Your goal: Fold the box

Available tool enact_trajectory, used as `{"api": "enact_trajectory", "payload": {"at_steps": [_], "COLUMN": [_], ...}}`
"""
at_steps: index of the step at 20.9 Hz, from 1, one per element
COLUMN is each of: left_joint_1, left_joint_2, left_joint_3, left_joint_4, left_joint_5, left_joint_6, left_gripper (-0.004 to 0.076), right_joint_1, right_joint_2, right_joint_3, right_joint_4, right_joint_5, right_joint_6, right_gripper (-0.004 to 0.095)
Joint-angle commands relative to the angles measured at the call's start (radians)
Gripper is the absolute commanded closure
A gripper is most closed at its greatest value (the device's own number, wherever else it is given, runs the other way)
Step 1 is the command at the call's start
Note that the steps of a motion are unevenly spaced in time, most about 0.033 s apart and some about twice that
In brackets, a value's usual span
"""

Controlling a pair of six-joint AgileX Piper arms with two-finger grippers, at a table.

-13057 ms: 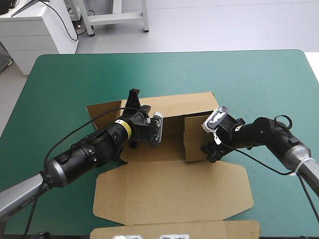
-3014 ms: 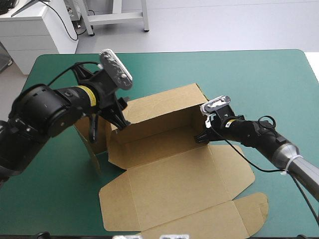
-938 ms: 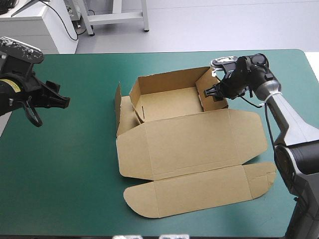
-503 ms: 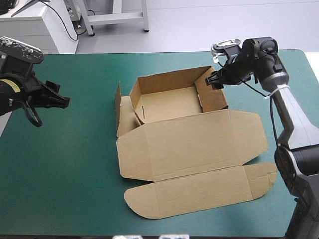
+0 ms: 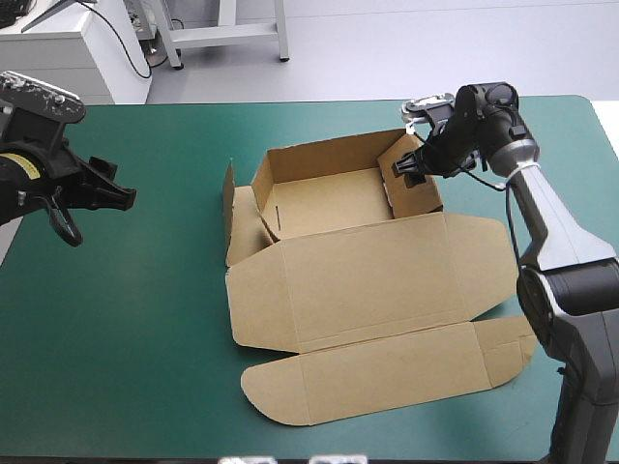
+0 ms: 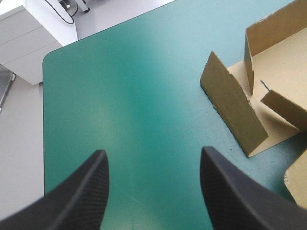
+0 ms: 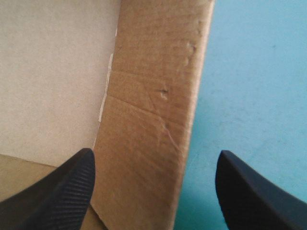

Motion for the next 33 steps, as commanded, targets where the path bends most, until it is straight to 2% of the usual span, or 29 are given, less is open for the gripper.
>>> {"api": "enact_trajectory", "payload": {"at_steps": [1,4,5,7,8,9,15,23,25,29,33], "left_joint_1": [0.0,0.0,0.0,0.0,0.0,0.0,0.0,0.0,0.0,0.0,0.0], "left_joint_2": [-0.02,-0.02,-0.02,-0.02,-0.02,-0.02,-0.018,0.021,0.04,0.072,0.082], "left_joint_3": [-0.028,-0.028,-0.028,-0.028,-0.028,-0.028,-0.028,-0.028,-0.028,-0.026,0.014], "left_joint_4": [0.003,0.003,0.003,0.003,0.003,0.003,0.003,0.004,0.002,0.022,0.153], "left_joint_5": [0.009,0.009,0.009,0.011,0.011,0.011,0.009,0.019,0.039,0.039,0.024], "left_joint_6": [-0.006,-0.006,-0.006,-0.006,-0.006,-0.006,-0.006,-0.008,-0.011,-0.028,-0.045], "left_gripper": [0.0321,0.0321,0.0321,0.0321,0.0321,0.0321,0.0321,0.0321,0.0321,0.0321,0.0321], "right_joint_1": [-0.005,-0.005,-0.005,-0.005,-0.005,-0.005,-0.005,-0.027,-0.046,-0.154,-0.219], "right_joint_2": [-0.004,0.028,0.036,0.038,0.038,0.038,0.001,-0.237,-0.327,-0.521,-0.633], "right_joint_3": [-0.028,-0.028,-0.028,-0.028,-0.032,-0.034,-0.036,-0.036,-0.036,-0.029,0.022], "right_joint_4": [0.027,0.027,0.027,0.024,0.023,0.023,0.029,0.052,0.052,0.059,0.103], "right_joint_5": [-0.008,-0.014,-0.014,-0.023,-0.026,-0.023,0.0,0.001,0.001,0.001,-0.001], "right_joint_6": [-0.008,-0.008,-0.008,-0.006,-0.006,-0.008,-0.008,-0.039,-0.05,-0.071,-0.094], "right_gripper": [0.0249,0.0287,0.0355,0.0541,0.0802,0.093,0.0929,0.0929,0.0929,0.0929,0.0929]}}
